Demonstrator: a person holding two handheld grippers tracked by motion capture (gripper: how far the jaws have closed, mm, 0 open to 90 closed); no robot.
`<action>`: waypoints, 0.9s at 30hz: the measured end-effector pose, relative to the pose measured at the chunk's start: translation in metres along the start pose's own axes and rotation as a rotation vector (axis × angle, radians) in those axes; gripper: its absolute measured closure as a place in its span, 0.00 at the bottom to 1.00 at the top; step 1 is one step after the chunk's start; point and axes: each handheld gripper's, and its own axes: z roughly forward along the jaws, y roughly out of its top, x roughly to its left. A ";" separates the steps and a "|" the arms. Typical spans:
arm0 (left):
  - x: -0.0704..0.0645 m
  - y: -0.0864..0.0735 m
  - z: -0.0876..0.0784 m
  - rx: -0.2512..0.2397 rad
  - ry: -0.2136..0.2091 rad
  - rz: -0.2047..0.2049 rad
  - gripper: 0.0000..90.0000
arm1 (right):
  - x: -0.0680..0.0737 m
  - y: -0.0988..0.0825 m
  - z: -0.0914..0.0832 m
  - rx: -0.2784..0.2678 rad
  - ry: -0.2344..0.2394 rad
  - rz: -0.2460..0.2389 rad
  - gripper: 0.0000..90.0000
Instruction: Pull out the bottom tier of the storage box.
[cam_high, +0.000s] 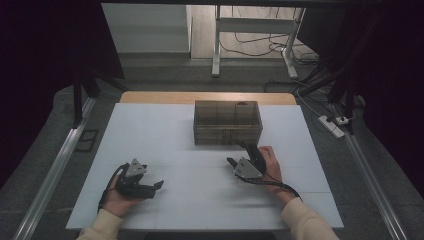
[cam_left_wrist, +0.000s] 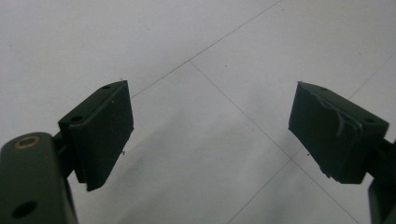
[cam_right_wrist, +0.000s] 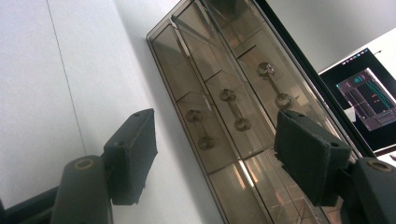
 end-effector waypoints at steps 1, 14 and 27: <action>0.000 0.000 0.000 0.000 0.000 -0.001 0.16 | 0.000 0.000 0.000 0.001 0.000 -0.001 0.33; 0.000 0.000 0.000 0.000 0.000 -0.001 0.16 | 0.000 -0.001 0.004 0.003 0.004 -0.002 0.34; 0.001 0.000 0.000 0.002 -0.001 -0.002 0.16 | -0.001 -0.002 0.008 0.016 0.006 -0.024 0.38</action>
